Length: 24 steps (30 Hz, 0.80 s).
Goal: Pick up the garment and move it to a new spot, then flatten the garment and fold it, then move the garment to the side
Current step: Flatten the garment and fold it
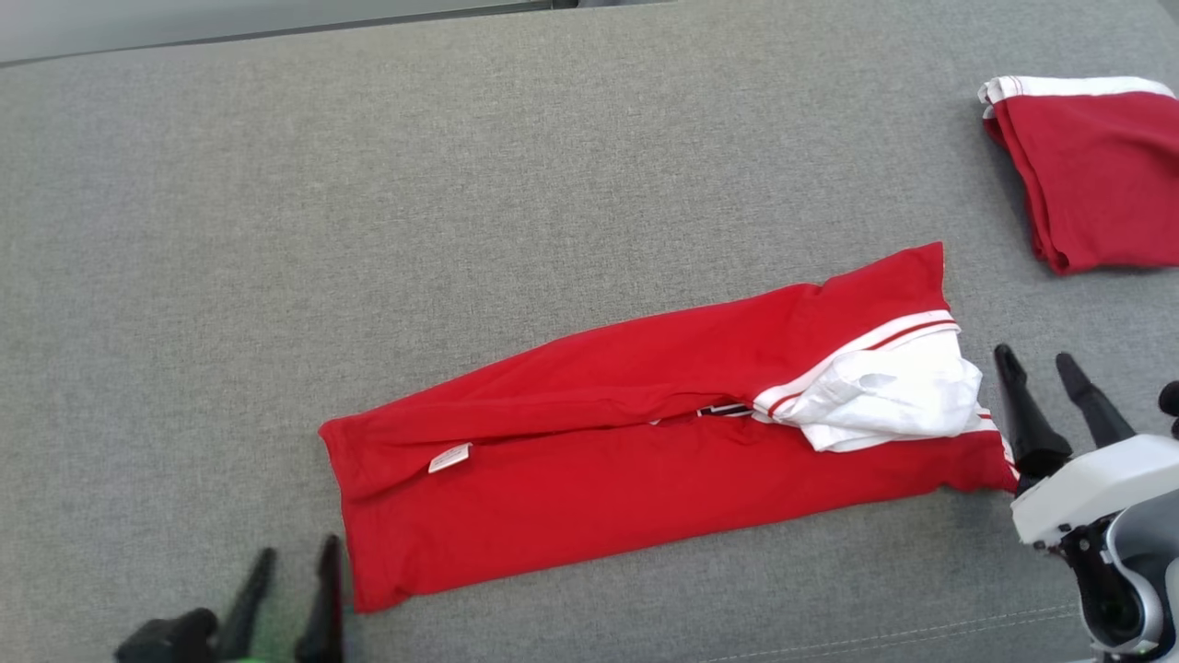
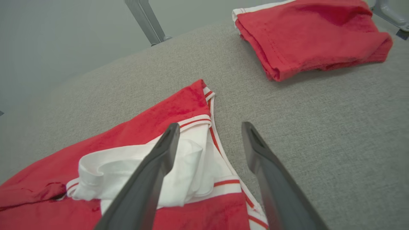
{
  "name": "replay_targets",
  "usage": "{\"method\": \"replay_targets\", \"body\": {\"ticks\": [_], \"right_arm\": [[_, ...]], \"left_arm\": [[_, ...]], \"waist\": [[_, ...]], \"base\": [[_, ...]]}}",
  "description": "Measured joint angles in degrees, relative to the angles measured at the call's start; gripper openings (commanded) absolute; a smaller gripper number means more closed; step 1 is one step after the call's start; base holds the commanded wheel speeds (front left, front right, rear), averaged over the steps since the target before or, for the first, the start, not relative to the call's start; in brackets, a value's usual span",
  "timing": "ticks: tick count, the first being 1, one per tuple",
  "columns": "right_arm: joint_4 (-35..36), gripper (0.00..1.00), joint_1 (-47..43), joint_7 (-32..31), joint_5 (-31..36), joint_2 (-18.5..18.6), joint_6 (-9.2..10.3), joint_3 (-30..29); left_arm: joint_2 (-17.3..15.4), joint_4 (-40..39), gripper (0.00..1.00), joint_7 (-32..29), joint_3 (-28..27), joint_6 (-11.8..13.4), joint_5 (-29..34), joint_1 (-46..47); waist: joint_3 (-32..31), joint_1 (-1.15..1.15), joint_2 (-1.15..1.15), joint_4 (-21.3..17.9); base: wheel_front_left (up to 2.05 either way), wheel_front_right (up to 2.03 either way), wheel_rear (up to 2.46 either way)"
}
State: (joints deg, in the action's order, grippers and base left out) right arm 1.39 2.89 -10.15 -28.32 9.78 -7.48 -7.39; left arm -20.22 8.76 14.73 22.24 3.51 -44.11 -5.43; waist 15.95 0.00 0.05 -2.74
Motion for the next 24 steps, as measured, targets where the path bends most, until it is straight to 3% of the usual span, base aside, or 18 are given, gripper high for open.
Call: {"method": "replay_targets", "body": {"ticks": [3, 6, 10, 11, 17, 22, 23, 24], "right_arm": [[0.23, 1.00, 1.36, -0.30, 1.30, -0.53, 0.00, -1.64], [-0.52, 1.00, 3.66, -1.55, 3.97, -0.83, 0.00, -1.78], [-6.42, 1.00, 6.82, -4.60, 7.06, -1.07, -0.01, -0.37], [-11.79, 1.00, 8.39, -6.22, 9.22, -0.81, 0.00, -0.25], [-20.98, 1.00, 11.59, -6.66, 11.18, -0.47, -0.01, 0.08], [-23.92, 1.00, 12.71, -6.98, 6.28, 0.96, 0.01, 1.62], [-24.16, 0.31, 12.72, -6.80, 4.86, 1.44, 0.00, 1.68], [-24.71, 0.00, 12.74, -6.35, 3.83, 1.79, 0.00, 1.35]], "left_arm": [[2.59, -1.74, 1.00, 0.18, -6.37, 2.33, 4.26, -0.62], [5.90, -4.80, 1.00, 0.31, -11.94, 2.31, 10.33, -0.84], [11.09, -5.88, 1.00, 0.31, -16.39, -0.96, 17.40, -1.70], [13.29, -5.38, 1.00, 0.31, -18.20, -3.13, 20.30, -1.98], [15.92, -4.22, 1.00, 0.31, -20.82, -6.06, 24.27, -2.18], [16.99, -3.93, 1.00, 0.31, -22.54, -7.25, 25.43, -1.87], [17.05, -3.83, 1.00, 0.31, -22.77, -7.56, 25.62, -1.87], [17.09, -3.72, 1.00, 0.31, -22.97, -7.65, 25.68, -1.88]], "waist": [[-0.24, 0.00, 0.00, 0.17], [-0.34, 0.00, 0.00, 0.48], [-0.48, 0.00, 0.00, 0.99], [-0.31, 0.00, 0.00, 1.25], [0.12, 0.00, 0.00, 2.35], [0.31, 0.00, 0.00, 3.77], [0.28, 0.00, 0.00, 4.00], [0.19, 0.00, 0.00, 4.17]], "base": [[0.00, 0.00, 0.00], [0.00, 0.00, 0.00], [0.00, 0.00, 0.00], [0.00, 0.00, 0.00], [0.00, 0.00, 0.00], [0.00, 0.00, 0.00], [0.00, 0.00, 0.00], [0.00, 0.00, 0.00]]}}
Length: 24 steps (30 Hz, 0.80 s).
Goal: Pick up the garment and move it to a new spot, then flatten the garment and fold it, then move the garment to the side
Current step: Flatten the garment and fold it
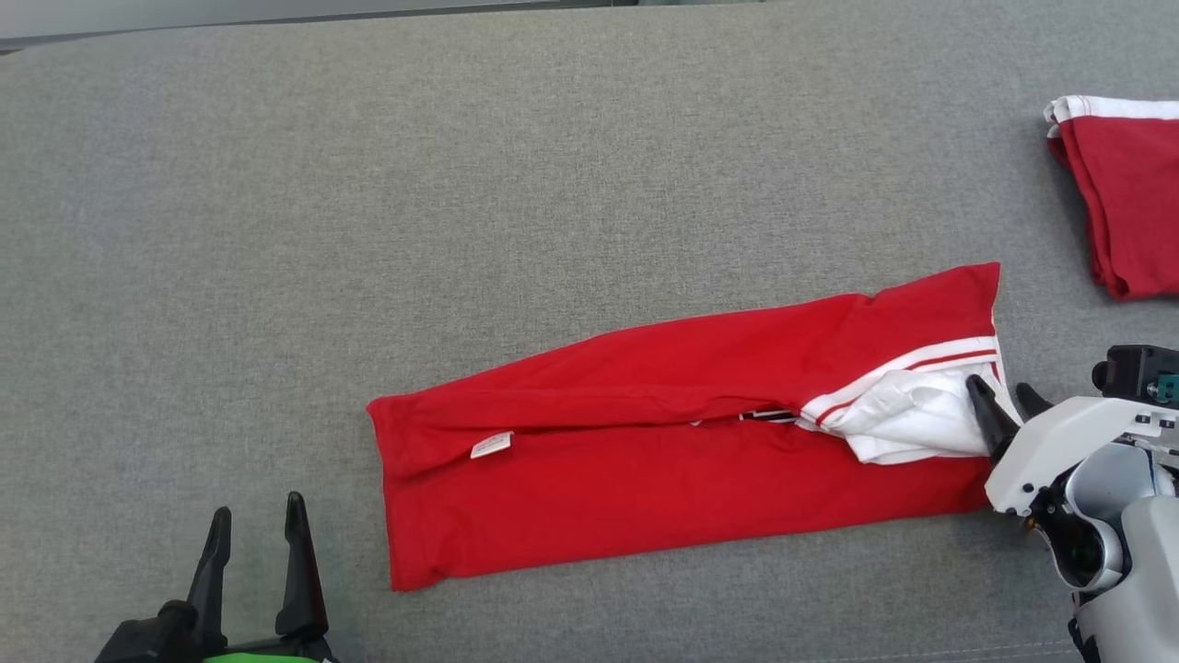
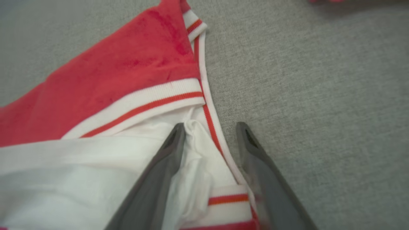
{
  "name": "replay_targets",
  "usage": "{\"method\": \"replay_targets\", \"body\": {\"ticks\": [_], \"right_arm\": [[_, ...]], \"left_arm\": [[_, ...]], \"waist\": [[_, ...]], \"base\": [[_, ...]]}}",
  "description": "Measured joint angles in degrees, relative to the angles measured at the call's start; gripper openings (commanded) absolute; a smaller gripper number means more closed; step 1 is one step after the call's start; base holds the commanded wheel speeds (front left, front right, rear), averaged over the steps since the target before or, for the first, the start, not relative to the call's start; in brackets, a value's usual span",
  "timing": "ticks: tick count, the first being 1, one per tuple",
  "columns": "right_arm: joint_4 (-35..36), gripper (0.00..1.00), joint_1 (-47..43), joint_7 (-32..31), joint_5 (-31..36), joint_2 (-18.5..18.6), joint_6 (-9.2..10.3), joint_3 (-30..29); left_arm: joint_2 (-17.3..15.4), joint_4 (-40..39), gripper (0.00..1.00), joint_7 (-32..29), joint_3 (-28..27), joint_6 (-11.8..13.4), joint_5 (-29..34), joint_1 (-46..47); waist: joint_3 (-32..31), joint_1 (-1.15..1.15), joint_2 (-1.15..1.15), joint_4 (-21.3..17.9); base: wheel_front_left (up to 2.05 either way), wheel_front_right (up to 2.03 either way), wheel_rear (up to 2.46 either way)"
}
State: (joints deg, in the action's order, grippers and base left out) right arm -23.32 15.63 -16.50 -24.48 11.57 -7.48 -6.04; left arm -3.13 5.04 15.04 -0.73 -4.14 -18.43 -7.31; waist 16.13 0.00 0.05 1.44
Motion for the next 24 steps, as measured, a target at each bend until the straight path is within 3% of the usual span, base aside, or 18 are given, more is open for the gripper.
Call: {"method": "replay_targets", "body": {"ticks": [9, 17, 20, 24], "right_arm": [[0.82, 0.00, 0.46, 2.92, -7.50, 4.20, -0.08, -0.41], [15.04, 0.00, 0.04, 2.00, -13.72, 8.99, -0.04, -5.99], [19.83, 0.00, -2.15, -0.13, -14.25, 8.06, 0.00, -6.08], [26.08, 0.00, -5.10, -3.41, -14.18, 3.57, 0.00, 0.52]], "left_arm": [[0.16, 0.48, 1.00, 0.00, -0.33, 0.49, -0.65, -0.46], [0.21, -0.29, 1.00, 0.00, 1.16, 2.23, -2.19, -2.60], [0.21, -0.38, 1.00, 0.00, 1.56, 2.65, -2.56, -2.71], [0.21, -0.44, 1.00, 0.00, 2.24, 2.70, -2.70, -2.67]], "waist": [[-3.34, 0.00, 0.00, 0.35], [-7.54, 0.00, 0.00, 0.64], [-8.21, 0.00, 0.00, 0.82], [-8.11, 0.00, 0.00, 1.05]], "base": [[0.00, 0.00, 0.00], [0.00, 0.00, 0.00], [0.00, 0.00, 0.00], [0.00, 0.00, 0.00]]}}
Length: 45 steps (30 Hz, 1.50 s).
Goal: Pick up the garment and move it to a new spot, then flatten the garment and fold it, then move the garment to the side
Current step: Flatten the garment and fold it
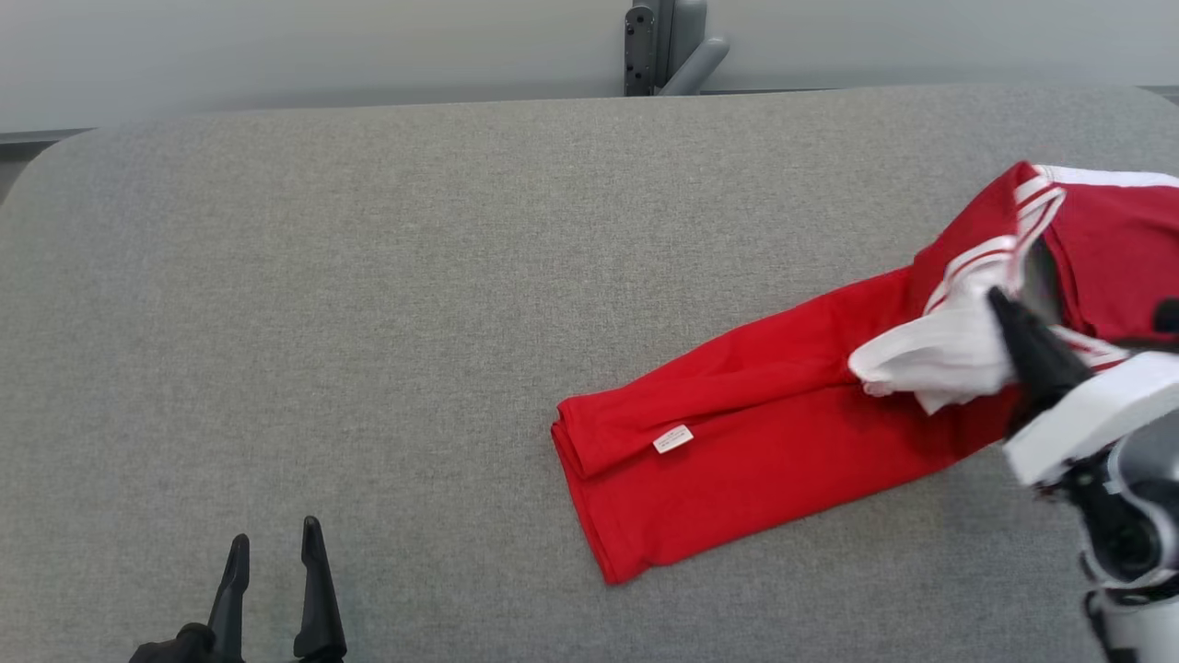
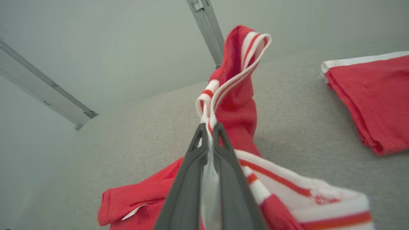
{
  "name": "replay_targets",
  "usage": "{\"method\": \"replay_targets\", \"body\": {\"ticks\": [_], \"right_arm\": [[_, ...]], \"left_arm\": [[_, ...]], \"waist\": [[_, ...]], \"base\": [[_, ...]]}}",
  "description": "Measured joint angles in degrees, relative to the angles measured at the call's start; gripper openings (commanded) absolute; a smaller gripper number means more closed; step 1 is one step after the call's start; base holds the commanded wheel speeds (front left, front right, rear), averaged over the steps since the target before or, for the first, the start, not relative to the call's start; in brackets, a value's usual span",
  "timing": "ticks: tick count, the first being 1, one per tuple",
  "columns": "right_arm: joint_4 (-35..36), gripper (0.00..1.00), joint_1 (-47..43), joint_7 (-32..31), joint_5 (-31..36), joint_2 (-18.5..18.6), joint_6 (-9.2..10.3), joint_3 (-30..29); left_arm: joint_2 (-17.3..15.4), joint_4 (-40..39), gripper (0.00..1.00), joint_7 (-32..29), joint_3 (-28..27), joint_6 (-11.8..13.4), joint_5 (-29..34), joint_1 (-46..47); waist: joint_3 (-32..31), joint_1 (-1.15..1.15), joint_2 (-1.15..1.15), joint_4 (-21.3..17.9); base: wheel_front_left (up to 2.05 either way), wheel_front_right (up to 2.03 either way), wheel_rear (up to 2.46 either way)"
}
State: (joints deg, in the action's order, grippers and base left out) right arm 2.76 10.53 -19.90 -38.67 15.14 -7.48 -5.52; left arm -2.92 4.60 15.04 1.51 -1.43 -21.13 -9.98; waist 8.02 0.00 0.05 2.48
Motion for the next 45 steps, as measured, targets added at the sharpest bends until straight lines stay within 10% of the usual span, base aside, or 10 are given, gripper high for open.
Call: {"method": "replay_targets", "body": {"ticks": [10, 26, 28, 29, 38, 45], "right_arm": [[-3.57, 0.00, -1.96, 2.20, 0.85, -10.44, 0.00, 22.25], [-17.90, 0.00, 2.18, 12.58, -0.99, -12.20, 0.00, 32.17], [-18.89, 0.40, 2.82, 13.47, -1.82, -12.22, 0.00, 33.41], [-19.16, 1.00, 3.09, 13.81, -2.02, -12.21, 0.00, 34.04], [-13.46, 1.00, 2.56, 16.34, -2.31, -12.29, -0.01, 33.87], [-3.46, 1.00, -4.46, 19.58, 4.92, -6.51, 0.00, 18.02]], "left_arm": [[0.02, -0.07, 1.00, 0.00, 0.07, -1.09, 2.43, 0.95], [0.02, 0.60, 1.00, 0.00, 0.20, -1.54, 3.33, 1.82], [0.02, 0.68, 1.00, 0.00, 0.27, -1.54, 3.33, 1.81], [0.02, 0.70, 1.00, 0.00, 0.24, -1.54, 3.33, 1.80], [0.02, 0.96, 1.00, 0.00, 0.24, -1.49, 3.74, 0.68], [0.03, 0.16, 1.00, 0.00, 0.63, -0.54, 3.55, -0.54]], "waist": [[1.76, 0.00, 0.00, 1.13], [1.31, 0.00, 0.00, 3.38], [1.27, 0.00, 0.00, 3.30], [1.26, 0.00, 0.00, 3.21], [0.62, 0.00, 0.00, 1.96], [-0.23, 0.00, 0.00, 1.05]], "base": [[0.00, 0.00, 0.00], [0.00, 0.00, 0.00], [0.00, 0.00, 0.00], [0.00, 0.00, 0.00], [0.00, 0.00, 0.00], [0.00, 0.00, 0.00]]}}
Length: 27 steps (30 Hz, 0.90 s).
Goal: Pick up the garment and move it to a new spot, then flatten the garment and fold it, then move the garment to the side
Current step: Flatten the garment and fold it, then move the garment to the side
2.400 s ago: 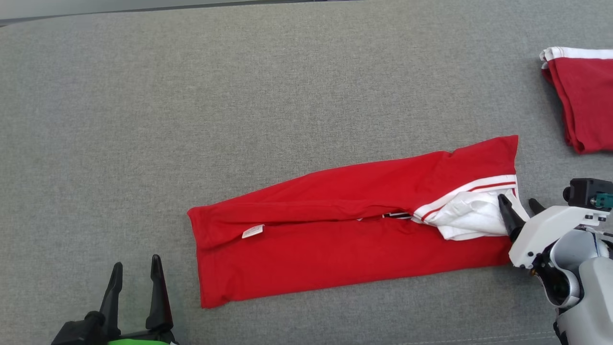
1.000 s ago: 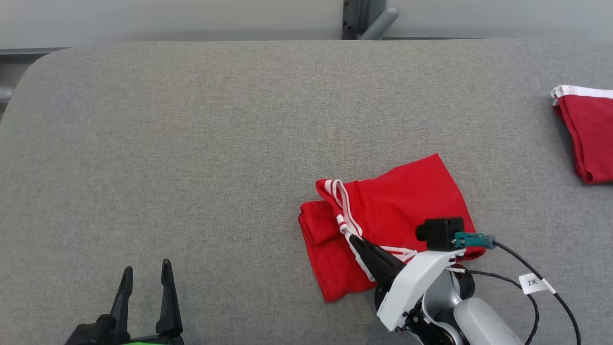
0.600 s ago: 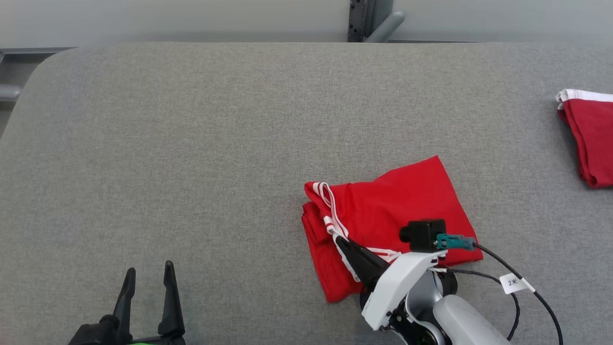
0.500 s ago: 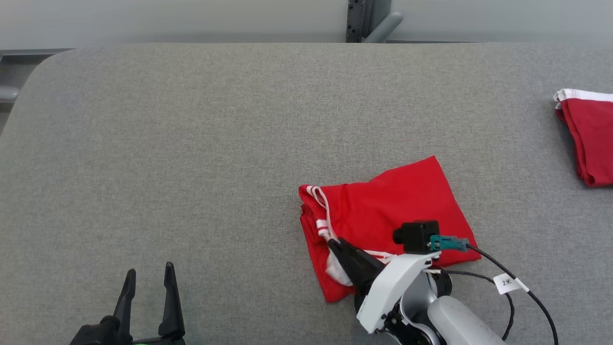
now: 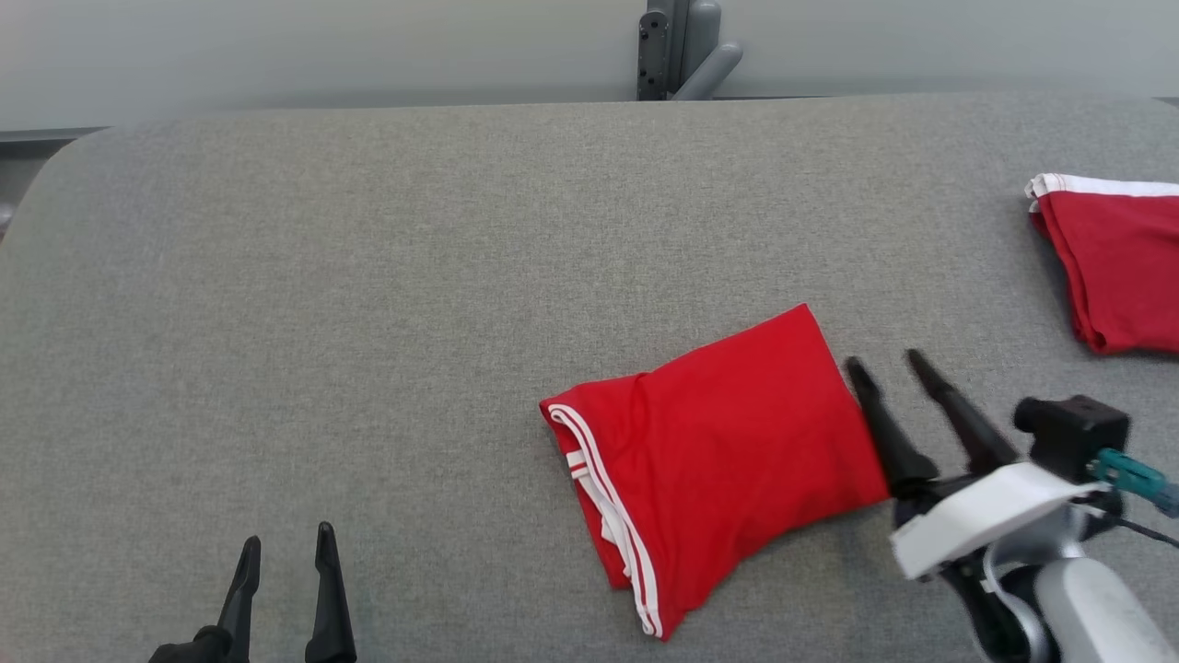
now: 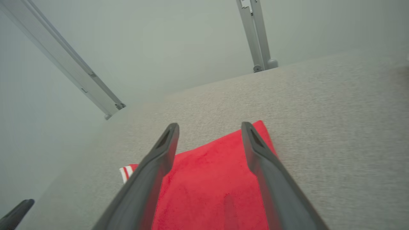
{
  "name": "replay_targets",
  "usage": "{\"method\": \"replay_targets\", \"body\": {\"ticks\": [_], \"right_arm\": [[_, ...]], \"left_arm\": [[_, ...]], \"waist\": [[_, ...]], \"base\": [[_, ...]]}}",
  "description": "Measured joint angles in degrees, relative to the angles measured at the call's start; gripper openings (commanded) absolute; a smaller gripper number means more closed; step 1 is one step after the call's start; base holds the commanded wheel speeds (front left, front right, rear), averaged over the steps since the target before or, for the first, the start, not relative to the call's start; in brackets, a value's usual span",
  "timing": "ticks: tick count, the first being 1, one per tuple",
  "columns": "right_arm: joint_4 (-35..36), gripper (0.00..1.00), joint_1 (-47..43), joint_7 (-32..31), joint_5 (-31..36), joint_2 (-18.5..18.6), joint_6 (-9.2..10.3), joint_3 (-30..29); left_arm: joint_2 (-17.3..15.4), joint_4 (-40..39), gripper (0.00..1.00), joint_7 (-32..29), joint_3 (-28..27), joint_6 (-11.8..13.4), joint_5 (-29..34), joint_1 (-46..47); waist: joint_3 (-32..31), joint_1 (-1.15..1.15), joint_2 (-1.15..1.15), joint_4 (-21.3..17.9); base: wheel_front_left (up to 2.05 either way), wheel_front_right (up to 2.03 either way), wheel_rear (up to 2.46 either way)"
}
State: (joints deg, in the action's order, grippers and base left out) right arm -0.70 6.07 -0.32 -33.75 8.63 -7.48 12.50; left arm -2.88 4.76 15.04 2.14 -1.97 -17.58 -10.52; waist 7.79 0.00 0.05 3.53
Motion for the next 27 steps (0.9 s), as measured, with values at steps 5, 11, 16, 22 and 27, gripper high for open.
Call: {"method": "replay_targets", "body": {"ticks": [5, 11, 16, 22, 27], "right_arm": [[-0.36, 1.00, -4.34, 5.61, 15.91, 4.49, 0.00, -10.63], [-6.21, 1.00, -6.42, 13.88, 27.94, 4.36, -0.03, -16.36], [-12.34, 1.00, -7.62, 15.16, 31.82, 1.37, -0.07, -17.19], [-13.32, 1.00, -7.96, 15.34, 31.42, -2.21, -0.07, -16.40], [-12.96, 1.00, -8.25, 15.36, 31.63, -3.09, -0.05, -15.95]], "left_arm": [[0.00, -0.79, 1.00, 0.00, -0.07, 0.03, 0.85, -0.19], [0.00, -0.65, 1.00, 0.00, -0.65, -1.11, 3.86, -0.23], [0.01, 0.37, 1.00, 0.00, -0.15, -3.09, 7.12, -0.18], [0.01, 2.43, 1.00, 0.00, -1.58, -3.91, 7.91, -0.09], [0.01, 2.70, 1.00, 0.00, -2.09, -4.08, 7.77, 0.00]], "waist": [[-1.17, 0.00, 0.00, -0.46], [-3.19, 0.00, 0.00, -0.57], [-5.53, 0.00, 0.00, -0.42], [-7.64, 0.00, 0.00, -0.35], [-7.79, 0.00, 0.00, -0.50]], "base": [[0.00, 0.00, 0.00], [0.00, 0.00, 0.00], [0.00, 0.00, 0.00], [0.00, 0.00, 0.00], [0.00, 0.00, 0.00]]}}
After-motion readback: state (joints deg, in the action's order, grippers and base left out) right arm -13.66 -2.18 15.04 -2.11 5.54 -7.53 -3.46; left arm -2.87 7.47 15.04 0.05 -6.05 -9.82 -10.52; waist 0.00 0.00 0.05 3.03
